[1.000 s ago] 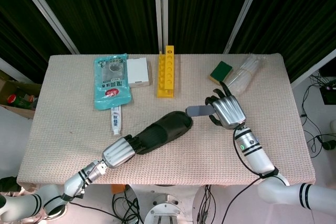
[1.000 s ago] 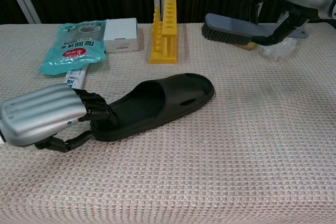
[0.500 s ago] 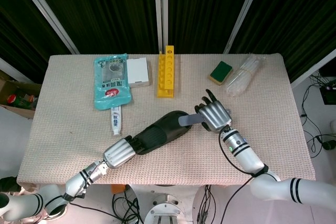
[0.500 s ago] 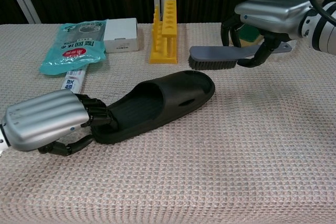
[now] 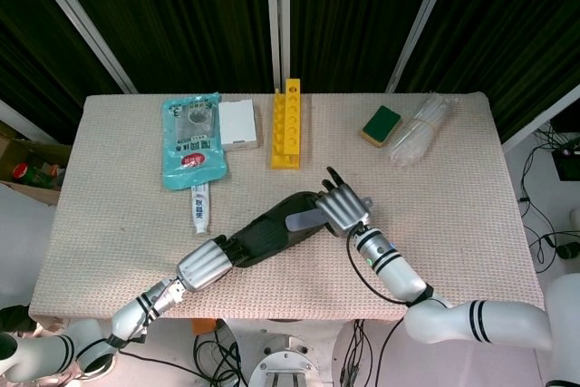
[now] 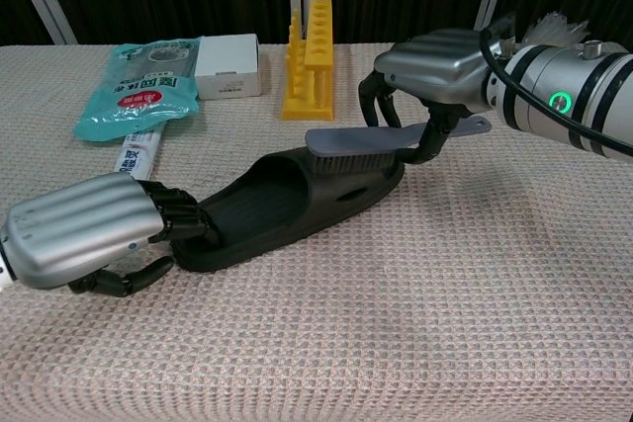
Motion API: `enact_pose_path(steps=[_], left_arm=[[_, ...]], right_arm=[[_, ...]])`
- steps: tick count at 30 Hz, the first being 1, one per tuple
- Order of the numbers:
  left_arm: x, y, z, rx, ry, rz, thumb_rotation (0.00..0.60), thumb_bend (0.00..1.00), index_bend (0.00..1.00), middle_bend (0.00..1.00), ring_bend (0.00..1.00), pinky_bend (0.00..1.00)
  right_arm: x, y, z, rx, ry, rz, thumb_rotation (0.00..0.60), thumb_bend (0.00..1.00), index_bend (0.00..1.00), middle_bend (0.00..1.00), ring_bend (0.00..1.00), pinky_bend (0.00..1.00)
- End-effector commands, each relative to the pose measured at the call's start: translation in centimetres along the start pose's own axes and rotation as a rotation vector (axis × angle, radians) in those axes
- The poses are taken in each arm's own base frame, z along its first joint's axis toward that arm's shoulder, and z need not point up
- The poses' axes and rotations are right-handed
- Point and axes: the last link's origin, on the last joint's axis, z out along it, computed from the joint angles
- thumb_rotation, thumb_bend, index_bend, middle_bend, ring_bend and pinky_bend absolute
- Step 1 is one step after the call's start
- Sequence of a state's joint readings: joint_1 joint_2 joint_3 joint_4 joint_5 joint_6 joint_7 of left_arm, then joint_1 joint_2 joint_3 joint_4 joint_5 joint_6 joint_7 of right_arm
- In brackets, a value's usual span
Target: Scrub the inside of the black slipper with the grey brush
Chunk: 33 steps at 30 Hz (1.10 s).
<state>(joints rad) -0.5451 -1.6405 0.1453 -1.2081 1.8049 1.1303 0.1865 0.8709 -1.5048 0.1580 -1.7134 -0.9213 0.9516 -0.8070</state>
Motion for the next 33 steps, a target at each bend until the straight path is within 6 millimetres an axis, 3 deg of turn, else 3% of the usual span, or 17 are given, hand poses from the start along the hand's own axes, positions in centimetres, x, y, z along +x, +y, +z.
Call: enact_pose_path(steps=[1, 14, 25, 29, 33], left_arm=[[0.0, 0.0, 0.0, -0.001, -0.001, -0.002, 0.600, 0.58, 0.30, 0.35, 0.28, 0.41], [0.0, -0.3, -0.1, 0.005, 0.000, -0.006, 0.600, 0.59, 0.30, 0.35, 0.28, 0.41], [0.0, -0.2, -0.1, 0.003, 0.000, -0.010, 0.600, 0.59, 0.30, 0.35, 0.28, 0.41], [0.0, -0.2, -0.1, 0.003, -0.002, -0.010, 0.600, 0.59, 0.30, 0.35, 0.28, 0.41], [0.0, -0.3, -0.2, 0.006, -0.003, -0.010, 0.600, 0.59, 0.30, 0.35, 0.28, 0.41]], right_arm=[[-0.3, -0.1, 0.3, -0.003, -0.004, -0.001, 0.600, 0.36, 0.71, 0.69, 0.19, 0.00], [0.0, -3.7, 1.5, 0.069, 0.044, 0.040, 0.600, 0.36, 0.72, 0.70, 0.19, 0.00], [0.2, 0.4, 0.6, -0.036, 0.034, 0.008, 0.600, 0.36, 0.73, 0.70, 0.19, 0.00], [0.0, 0.5, 0.7, -0.033, 0.023, 0.006, 0.600, 0.36, 0.73, 0.70, 0.19, 0.00], [-0.1, -0.7, 1.1, -0.003, 0.020, 0.012, 0.600, 0.36, 0.73, 0.70, 0.19, 0.00]])
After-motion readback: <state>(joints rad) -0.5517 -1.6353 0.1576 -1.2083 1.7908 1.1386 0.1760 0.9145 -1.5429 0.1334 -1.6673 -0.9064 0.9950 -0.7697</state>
